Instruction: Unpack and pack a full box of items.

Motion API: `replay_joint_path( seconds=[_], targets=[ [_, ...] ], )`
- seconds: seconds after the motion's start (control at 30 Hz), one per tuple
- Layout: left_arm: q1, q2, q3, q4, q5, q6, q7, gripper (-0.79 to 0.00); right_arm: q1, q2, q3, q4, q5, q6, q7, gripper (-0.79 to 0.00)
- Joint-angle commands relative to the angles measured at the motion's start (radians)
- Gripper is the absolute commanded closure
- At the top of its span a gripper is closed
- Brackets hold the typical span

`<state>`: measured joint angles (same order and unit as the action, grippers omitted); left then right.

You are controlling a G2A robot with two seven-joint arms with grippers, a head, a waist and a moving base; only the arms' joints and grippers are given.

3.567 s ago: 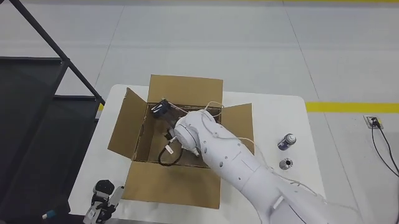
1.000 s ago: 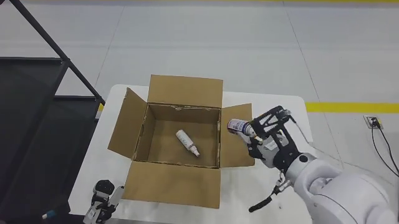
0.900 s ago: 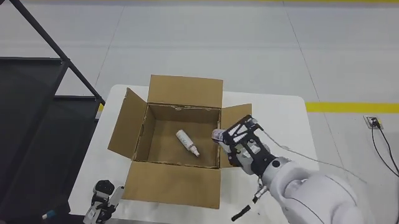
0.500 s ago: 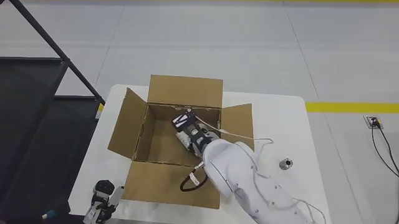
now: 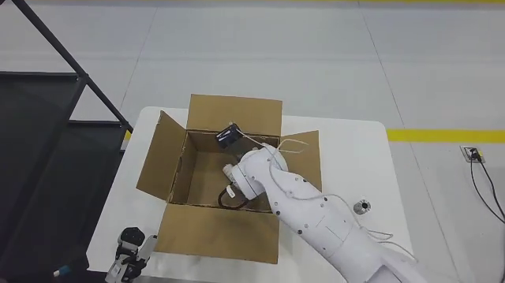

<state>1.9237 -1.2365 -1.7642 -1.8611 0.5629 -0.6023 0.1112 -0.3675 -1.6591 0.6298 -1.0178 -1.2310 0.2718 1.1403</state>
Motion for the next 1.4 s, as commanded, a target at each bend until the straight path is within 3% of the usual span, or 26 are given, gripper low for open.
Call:
replay_joint_path(
  seconds=[0.0,0.1,0.2,0.23,0.7,0.73,0.8,0.83,0.93,1.03,1.13,1.37],
  targets=[
    [0.000,0.000,0.000,0.000,0.000,0.000,0.000,-0.785,0.010,-0.012,-0.001,0.037,0.020,-0.002,-0.014,0.000],
    [0.000,0.000,0.000,0.000,0.000,0.000,0.000,-0.785,0.024,-0.031,-0.002,0.095,0.048,-0.010,-0.034,-0.031],
    [0.000,0.000,0.000,0.000,0.000,0.000,0.000,-0.785,0.035,-0.047,-0.003,0.144,0.068,-0.018,-0.054,-0.252],
    [0.000,0.000,0.000,0.000,0.000,0.000,0.000,-0.785,0.039,-0.052,-0.002,0.158,0.073,-0.021,-0.060,-0.280],
    [0.000,0.000,0.000,0.000,0.000,0.000,0.000,-0.785,0.071,-0.083,0.041,0.259,0.115,-0.069,-0.098,-0.388],
    [0.000,0.000,0.000,0.000,0.000,0.000,0.000,-0.785,0.072,-0.084,0.044,0.260,0.115,-0.070,-0.097,-0.459],
    [0.000,0.000,0.000,0.000,0.000,0.000,0.000,-0.785,0.071,-0.084,0.052,0.256,0.112,-0.073,-0.096,-0.677],
    [0.000,0.000,0.000,0.000,0.000,0.000,0.000,-0.785,0.070,-0.083,0.055,0.253,0.108,-0.076,-0.095,-0.739],
    [0.000,0.000,0.000,0.000,0.000,0.000,0.000,-0.785,0.061,-0.078,0.070,0.222,0.095,-0.082,-0.097,-0.733],
    [0.000,0.000,0.000,0.000,0.000,0.000,0.000,-0.785,0.031,-0.061,0.099,0.129,0.072,-0.098,-0.083,-0.736],
    [0.000,0.000,0.000,0.000,0.000,0.000,0.000,-0.785,-0.043,-0.025,0.149,-0.054,0.009,-0.112,-0.042,-0.739],
    [0.000,0.000,0.000,0.000,0.000,0.000,0.000,-0.785,-0.432,0.094,0.391,-0.785,-0.268,-0.221,0.104,-0.785]
  ],
)
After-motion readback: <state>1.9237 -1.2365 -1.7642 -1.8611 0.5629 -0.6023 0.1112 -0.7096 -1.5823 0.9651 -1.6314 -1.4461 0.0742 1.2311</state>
